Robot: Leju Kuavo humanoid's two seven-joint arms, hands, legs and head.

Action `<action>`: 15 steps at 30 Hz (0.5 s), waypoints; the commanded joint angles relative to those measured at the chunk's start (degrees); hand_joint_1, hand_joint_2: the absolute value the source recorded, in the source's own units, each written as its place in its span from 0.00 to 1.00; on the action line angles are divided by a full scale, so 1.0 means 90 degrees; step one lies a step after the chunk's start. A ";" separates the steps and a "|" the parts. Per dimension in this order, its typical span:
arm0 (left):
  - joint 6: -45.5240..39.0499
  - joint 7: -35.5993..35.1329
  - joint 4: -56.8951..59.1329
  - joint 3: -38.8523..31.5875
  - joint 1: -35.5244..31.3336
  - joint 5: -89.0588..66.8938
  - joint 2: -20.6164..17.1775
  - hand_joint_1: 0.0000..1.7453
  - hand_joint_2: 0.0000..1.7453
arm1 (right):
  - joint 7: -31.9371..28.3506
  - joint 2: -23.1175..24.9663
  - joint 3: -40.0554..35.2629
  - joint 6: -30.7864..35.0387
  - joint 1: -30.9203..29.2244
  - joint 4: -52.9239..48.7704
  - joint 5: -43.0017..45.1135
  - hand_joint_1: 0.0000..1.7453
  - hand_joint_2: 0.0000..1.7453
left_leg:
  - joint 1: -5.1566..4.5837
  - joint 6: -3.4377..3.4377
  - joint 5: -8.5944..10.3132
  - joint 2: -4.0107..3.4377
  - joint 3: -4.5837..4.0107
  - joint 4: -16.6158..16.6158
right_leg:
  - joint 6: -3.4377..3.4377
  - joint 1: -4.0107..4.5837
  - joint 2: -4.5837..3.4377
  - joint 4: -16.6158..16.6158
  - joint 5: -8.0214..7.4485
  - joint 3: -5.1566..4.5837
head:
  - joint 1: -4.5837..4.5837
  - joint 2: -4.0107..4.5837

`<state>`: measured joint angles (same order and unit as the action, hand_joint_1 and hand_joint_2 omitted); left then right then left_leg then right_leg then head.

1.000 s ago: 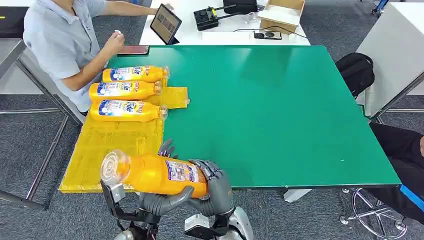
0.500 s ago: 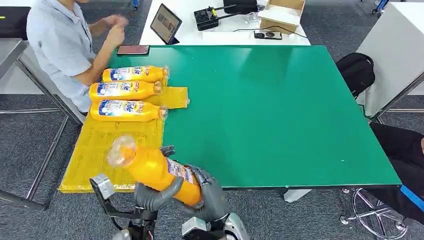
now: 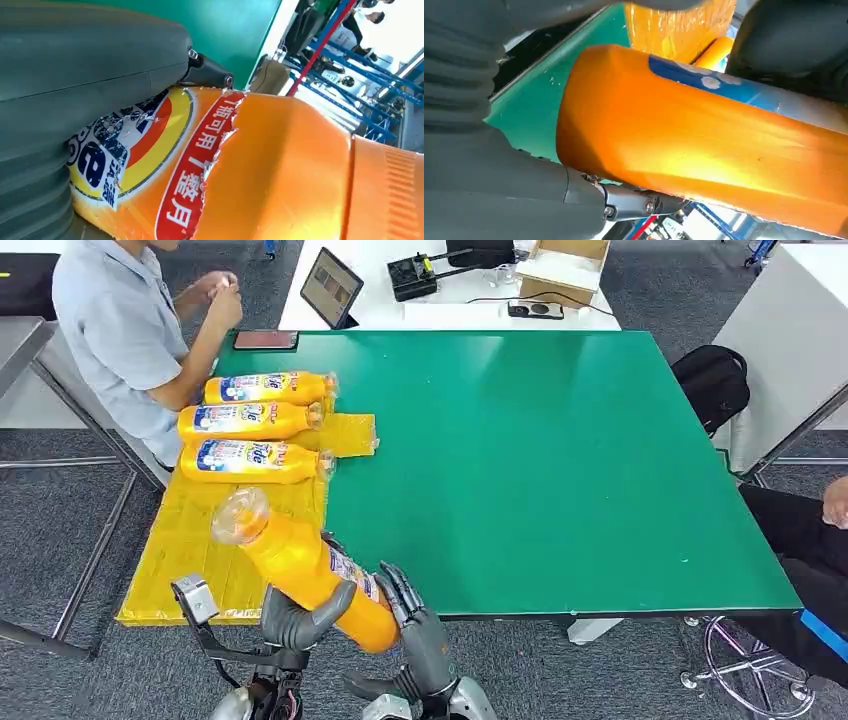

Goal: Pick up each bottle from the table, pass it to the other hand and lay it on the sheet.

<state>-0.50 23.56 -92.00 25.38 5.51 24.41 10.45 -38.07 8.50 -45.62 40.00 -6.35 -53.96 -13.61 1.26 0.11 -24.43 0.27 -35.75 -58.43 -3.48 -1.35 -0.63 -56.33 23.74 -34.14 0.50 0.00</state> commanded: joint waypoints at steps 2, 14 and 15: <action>-0.0620 0.0120 0.0273 -0.0224 -0.0443 -0.0895 -0.0179 1.00 1.00 | -0.0214 -0.0320 0.0359 0.0000 0.0214 -0.0494 -0.0552 0.00 0.00 | -0.0002 -0.0009 -0.0004 0.0012 0.0027 0.0009 | 0.0018 0.0003 0.0020 0.0007 0.0009 0.0031 | 0.0000 0.0000; -0.1708 -0.0763 0.1725 -0.1089 -0.2088 -0.5381 -0.1256 0.99 1.00 | -0.0214 -0.0407 0.1685 0.0000 0.0403 -0.1058 -0.0965 0.00 0.00 | -0.0001 -0.0008 0.0008 0.0018 0.0030 0.0013 | 0.0022 0.0005 0.0027 0.0006 0.0003 0.0035 | 0.0000 0.0000; -0.1840 -0.0977 0.2048 -0.0947 -0.2405 -0.6313 -0.1419 1.00 1.00 | -0.0214 -0.0467 0.1418 0.0000 0.0322 -0.1013 -0.0734 0.00 0.00 | 0.0000 -0.0009 0.0007 0.0014 0.0035 0.0014 | 0.0025 0.0006 0.0024 0.0007 0.0003 0.0040 | 0.0002 0.0000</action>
<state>-19.32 18.95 -86.05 19.32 -3.66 -18.69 5.20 -38.07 6.62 -34.36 40.24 -2.11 -62.64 -24.65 1.27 0.10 -24.37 0.28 -35.73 -58.43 -3.48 -1.34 -0.63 -56.35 23.71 -34.10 0.52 0.00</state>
